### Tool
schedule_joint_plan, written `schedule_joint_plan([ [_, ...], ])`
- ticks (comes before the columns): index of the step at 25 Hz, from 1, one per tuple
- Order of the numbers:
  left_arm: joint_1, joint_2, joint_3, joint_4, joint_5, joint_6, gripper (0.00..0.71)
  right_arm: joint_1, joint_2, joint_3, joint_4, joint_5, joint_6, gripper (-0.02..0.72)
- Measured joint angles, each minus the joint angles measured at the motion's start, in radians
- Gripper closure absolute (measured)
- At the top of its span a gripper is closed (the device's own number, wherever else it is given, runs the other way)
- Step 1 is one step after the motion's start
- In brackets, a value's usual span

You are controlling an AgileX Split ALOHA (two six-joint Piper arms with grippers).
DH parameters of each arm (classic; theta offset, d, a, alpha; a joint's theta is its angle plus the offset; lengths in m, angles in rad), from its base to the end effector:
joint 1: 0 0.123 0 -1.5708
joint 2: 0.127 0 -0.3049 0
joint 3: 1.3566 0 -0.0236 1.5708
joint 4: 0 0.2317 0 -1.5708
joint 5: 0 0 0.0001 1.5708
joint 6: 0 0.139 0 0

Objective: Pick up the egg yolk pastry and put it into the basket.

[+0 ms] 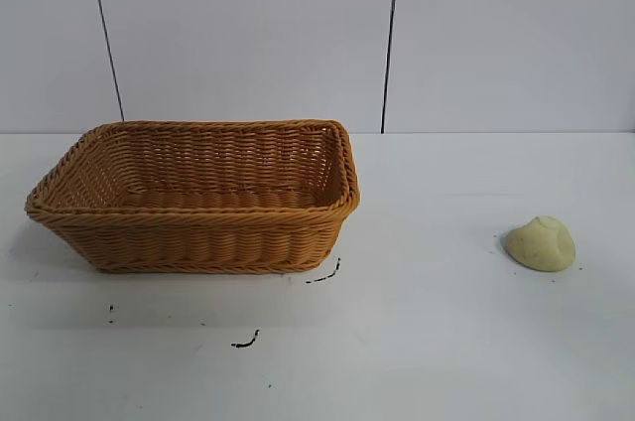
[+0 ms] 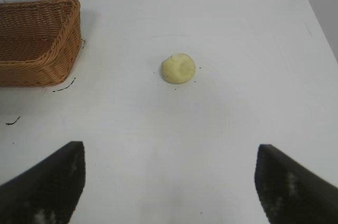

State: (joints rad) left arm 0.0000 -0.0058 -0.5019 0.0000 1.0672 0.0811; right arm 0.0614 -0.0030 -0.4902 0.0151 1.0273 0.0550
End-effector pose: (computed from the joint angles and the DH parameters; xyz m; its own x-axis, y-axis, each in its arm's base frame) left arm -0.0003 0.0000 0.2459 -0.4534 0.0810 -0.8876 0.0369 0.9967 0.0721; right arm 0.0034 0.0020 0.2473 -0.4350 0.0361 -0.8997 -0.0458 0.9970 0.0622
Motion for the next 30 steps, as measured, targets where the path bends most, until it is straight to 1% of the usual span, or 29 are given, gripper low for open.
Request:
schedule_joint_plan([
  [11, 0.0, 0.0, 0.0, 0.0, 0.0, 0.0, 0.014, 0.0, 0.004, -0.008, -0.001, 0.002, 0.0, 0.078],
  [14, 0.0, 0.0, 0.0, 0.0, 0.0, 0.0, 0.014, 0.0, 0.082, -0.053, -0.001, 0.006, 0.0, 0.078],
  [19, 0.0, 0.0, 0.0, 0.0, 0.0, 0.0, 0.014, 0.0, 0.349, -0.174, -0.001, 0.008, 0.0, 0.078],
  [30, 0.0, 0.0, 0.0, 0.0, 0.0, 0.0, 0.014, 0.0, 1.006, -0.52, -0.001, 0.008, -0.006, 0.078],
])
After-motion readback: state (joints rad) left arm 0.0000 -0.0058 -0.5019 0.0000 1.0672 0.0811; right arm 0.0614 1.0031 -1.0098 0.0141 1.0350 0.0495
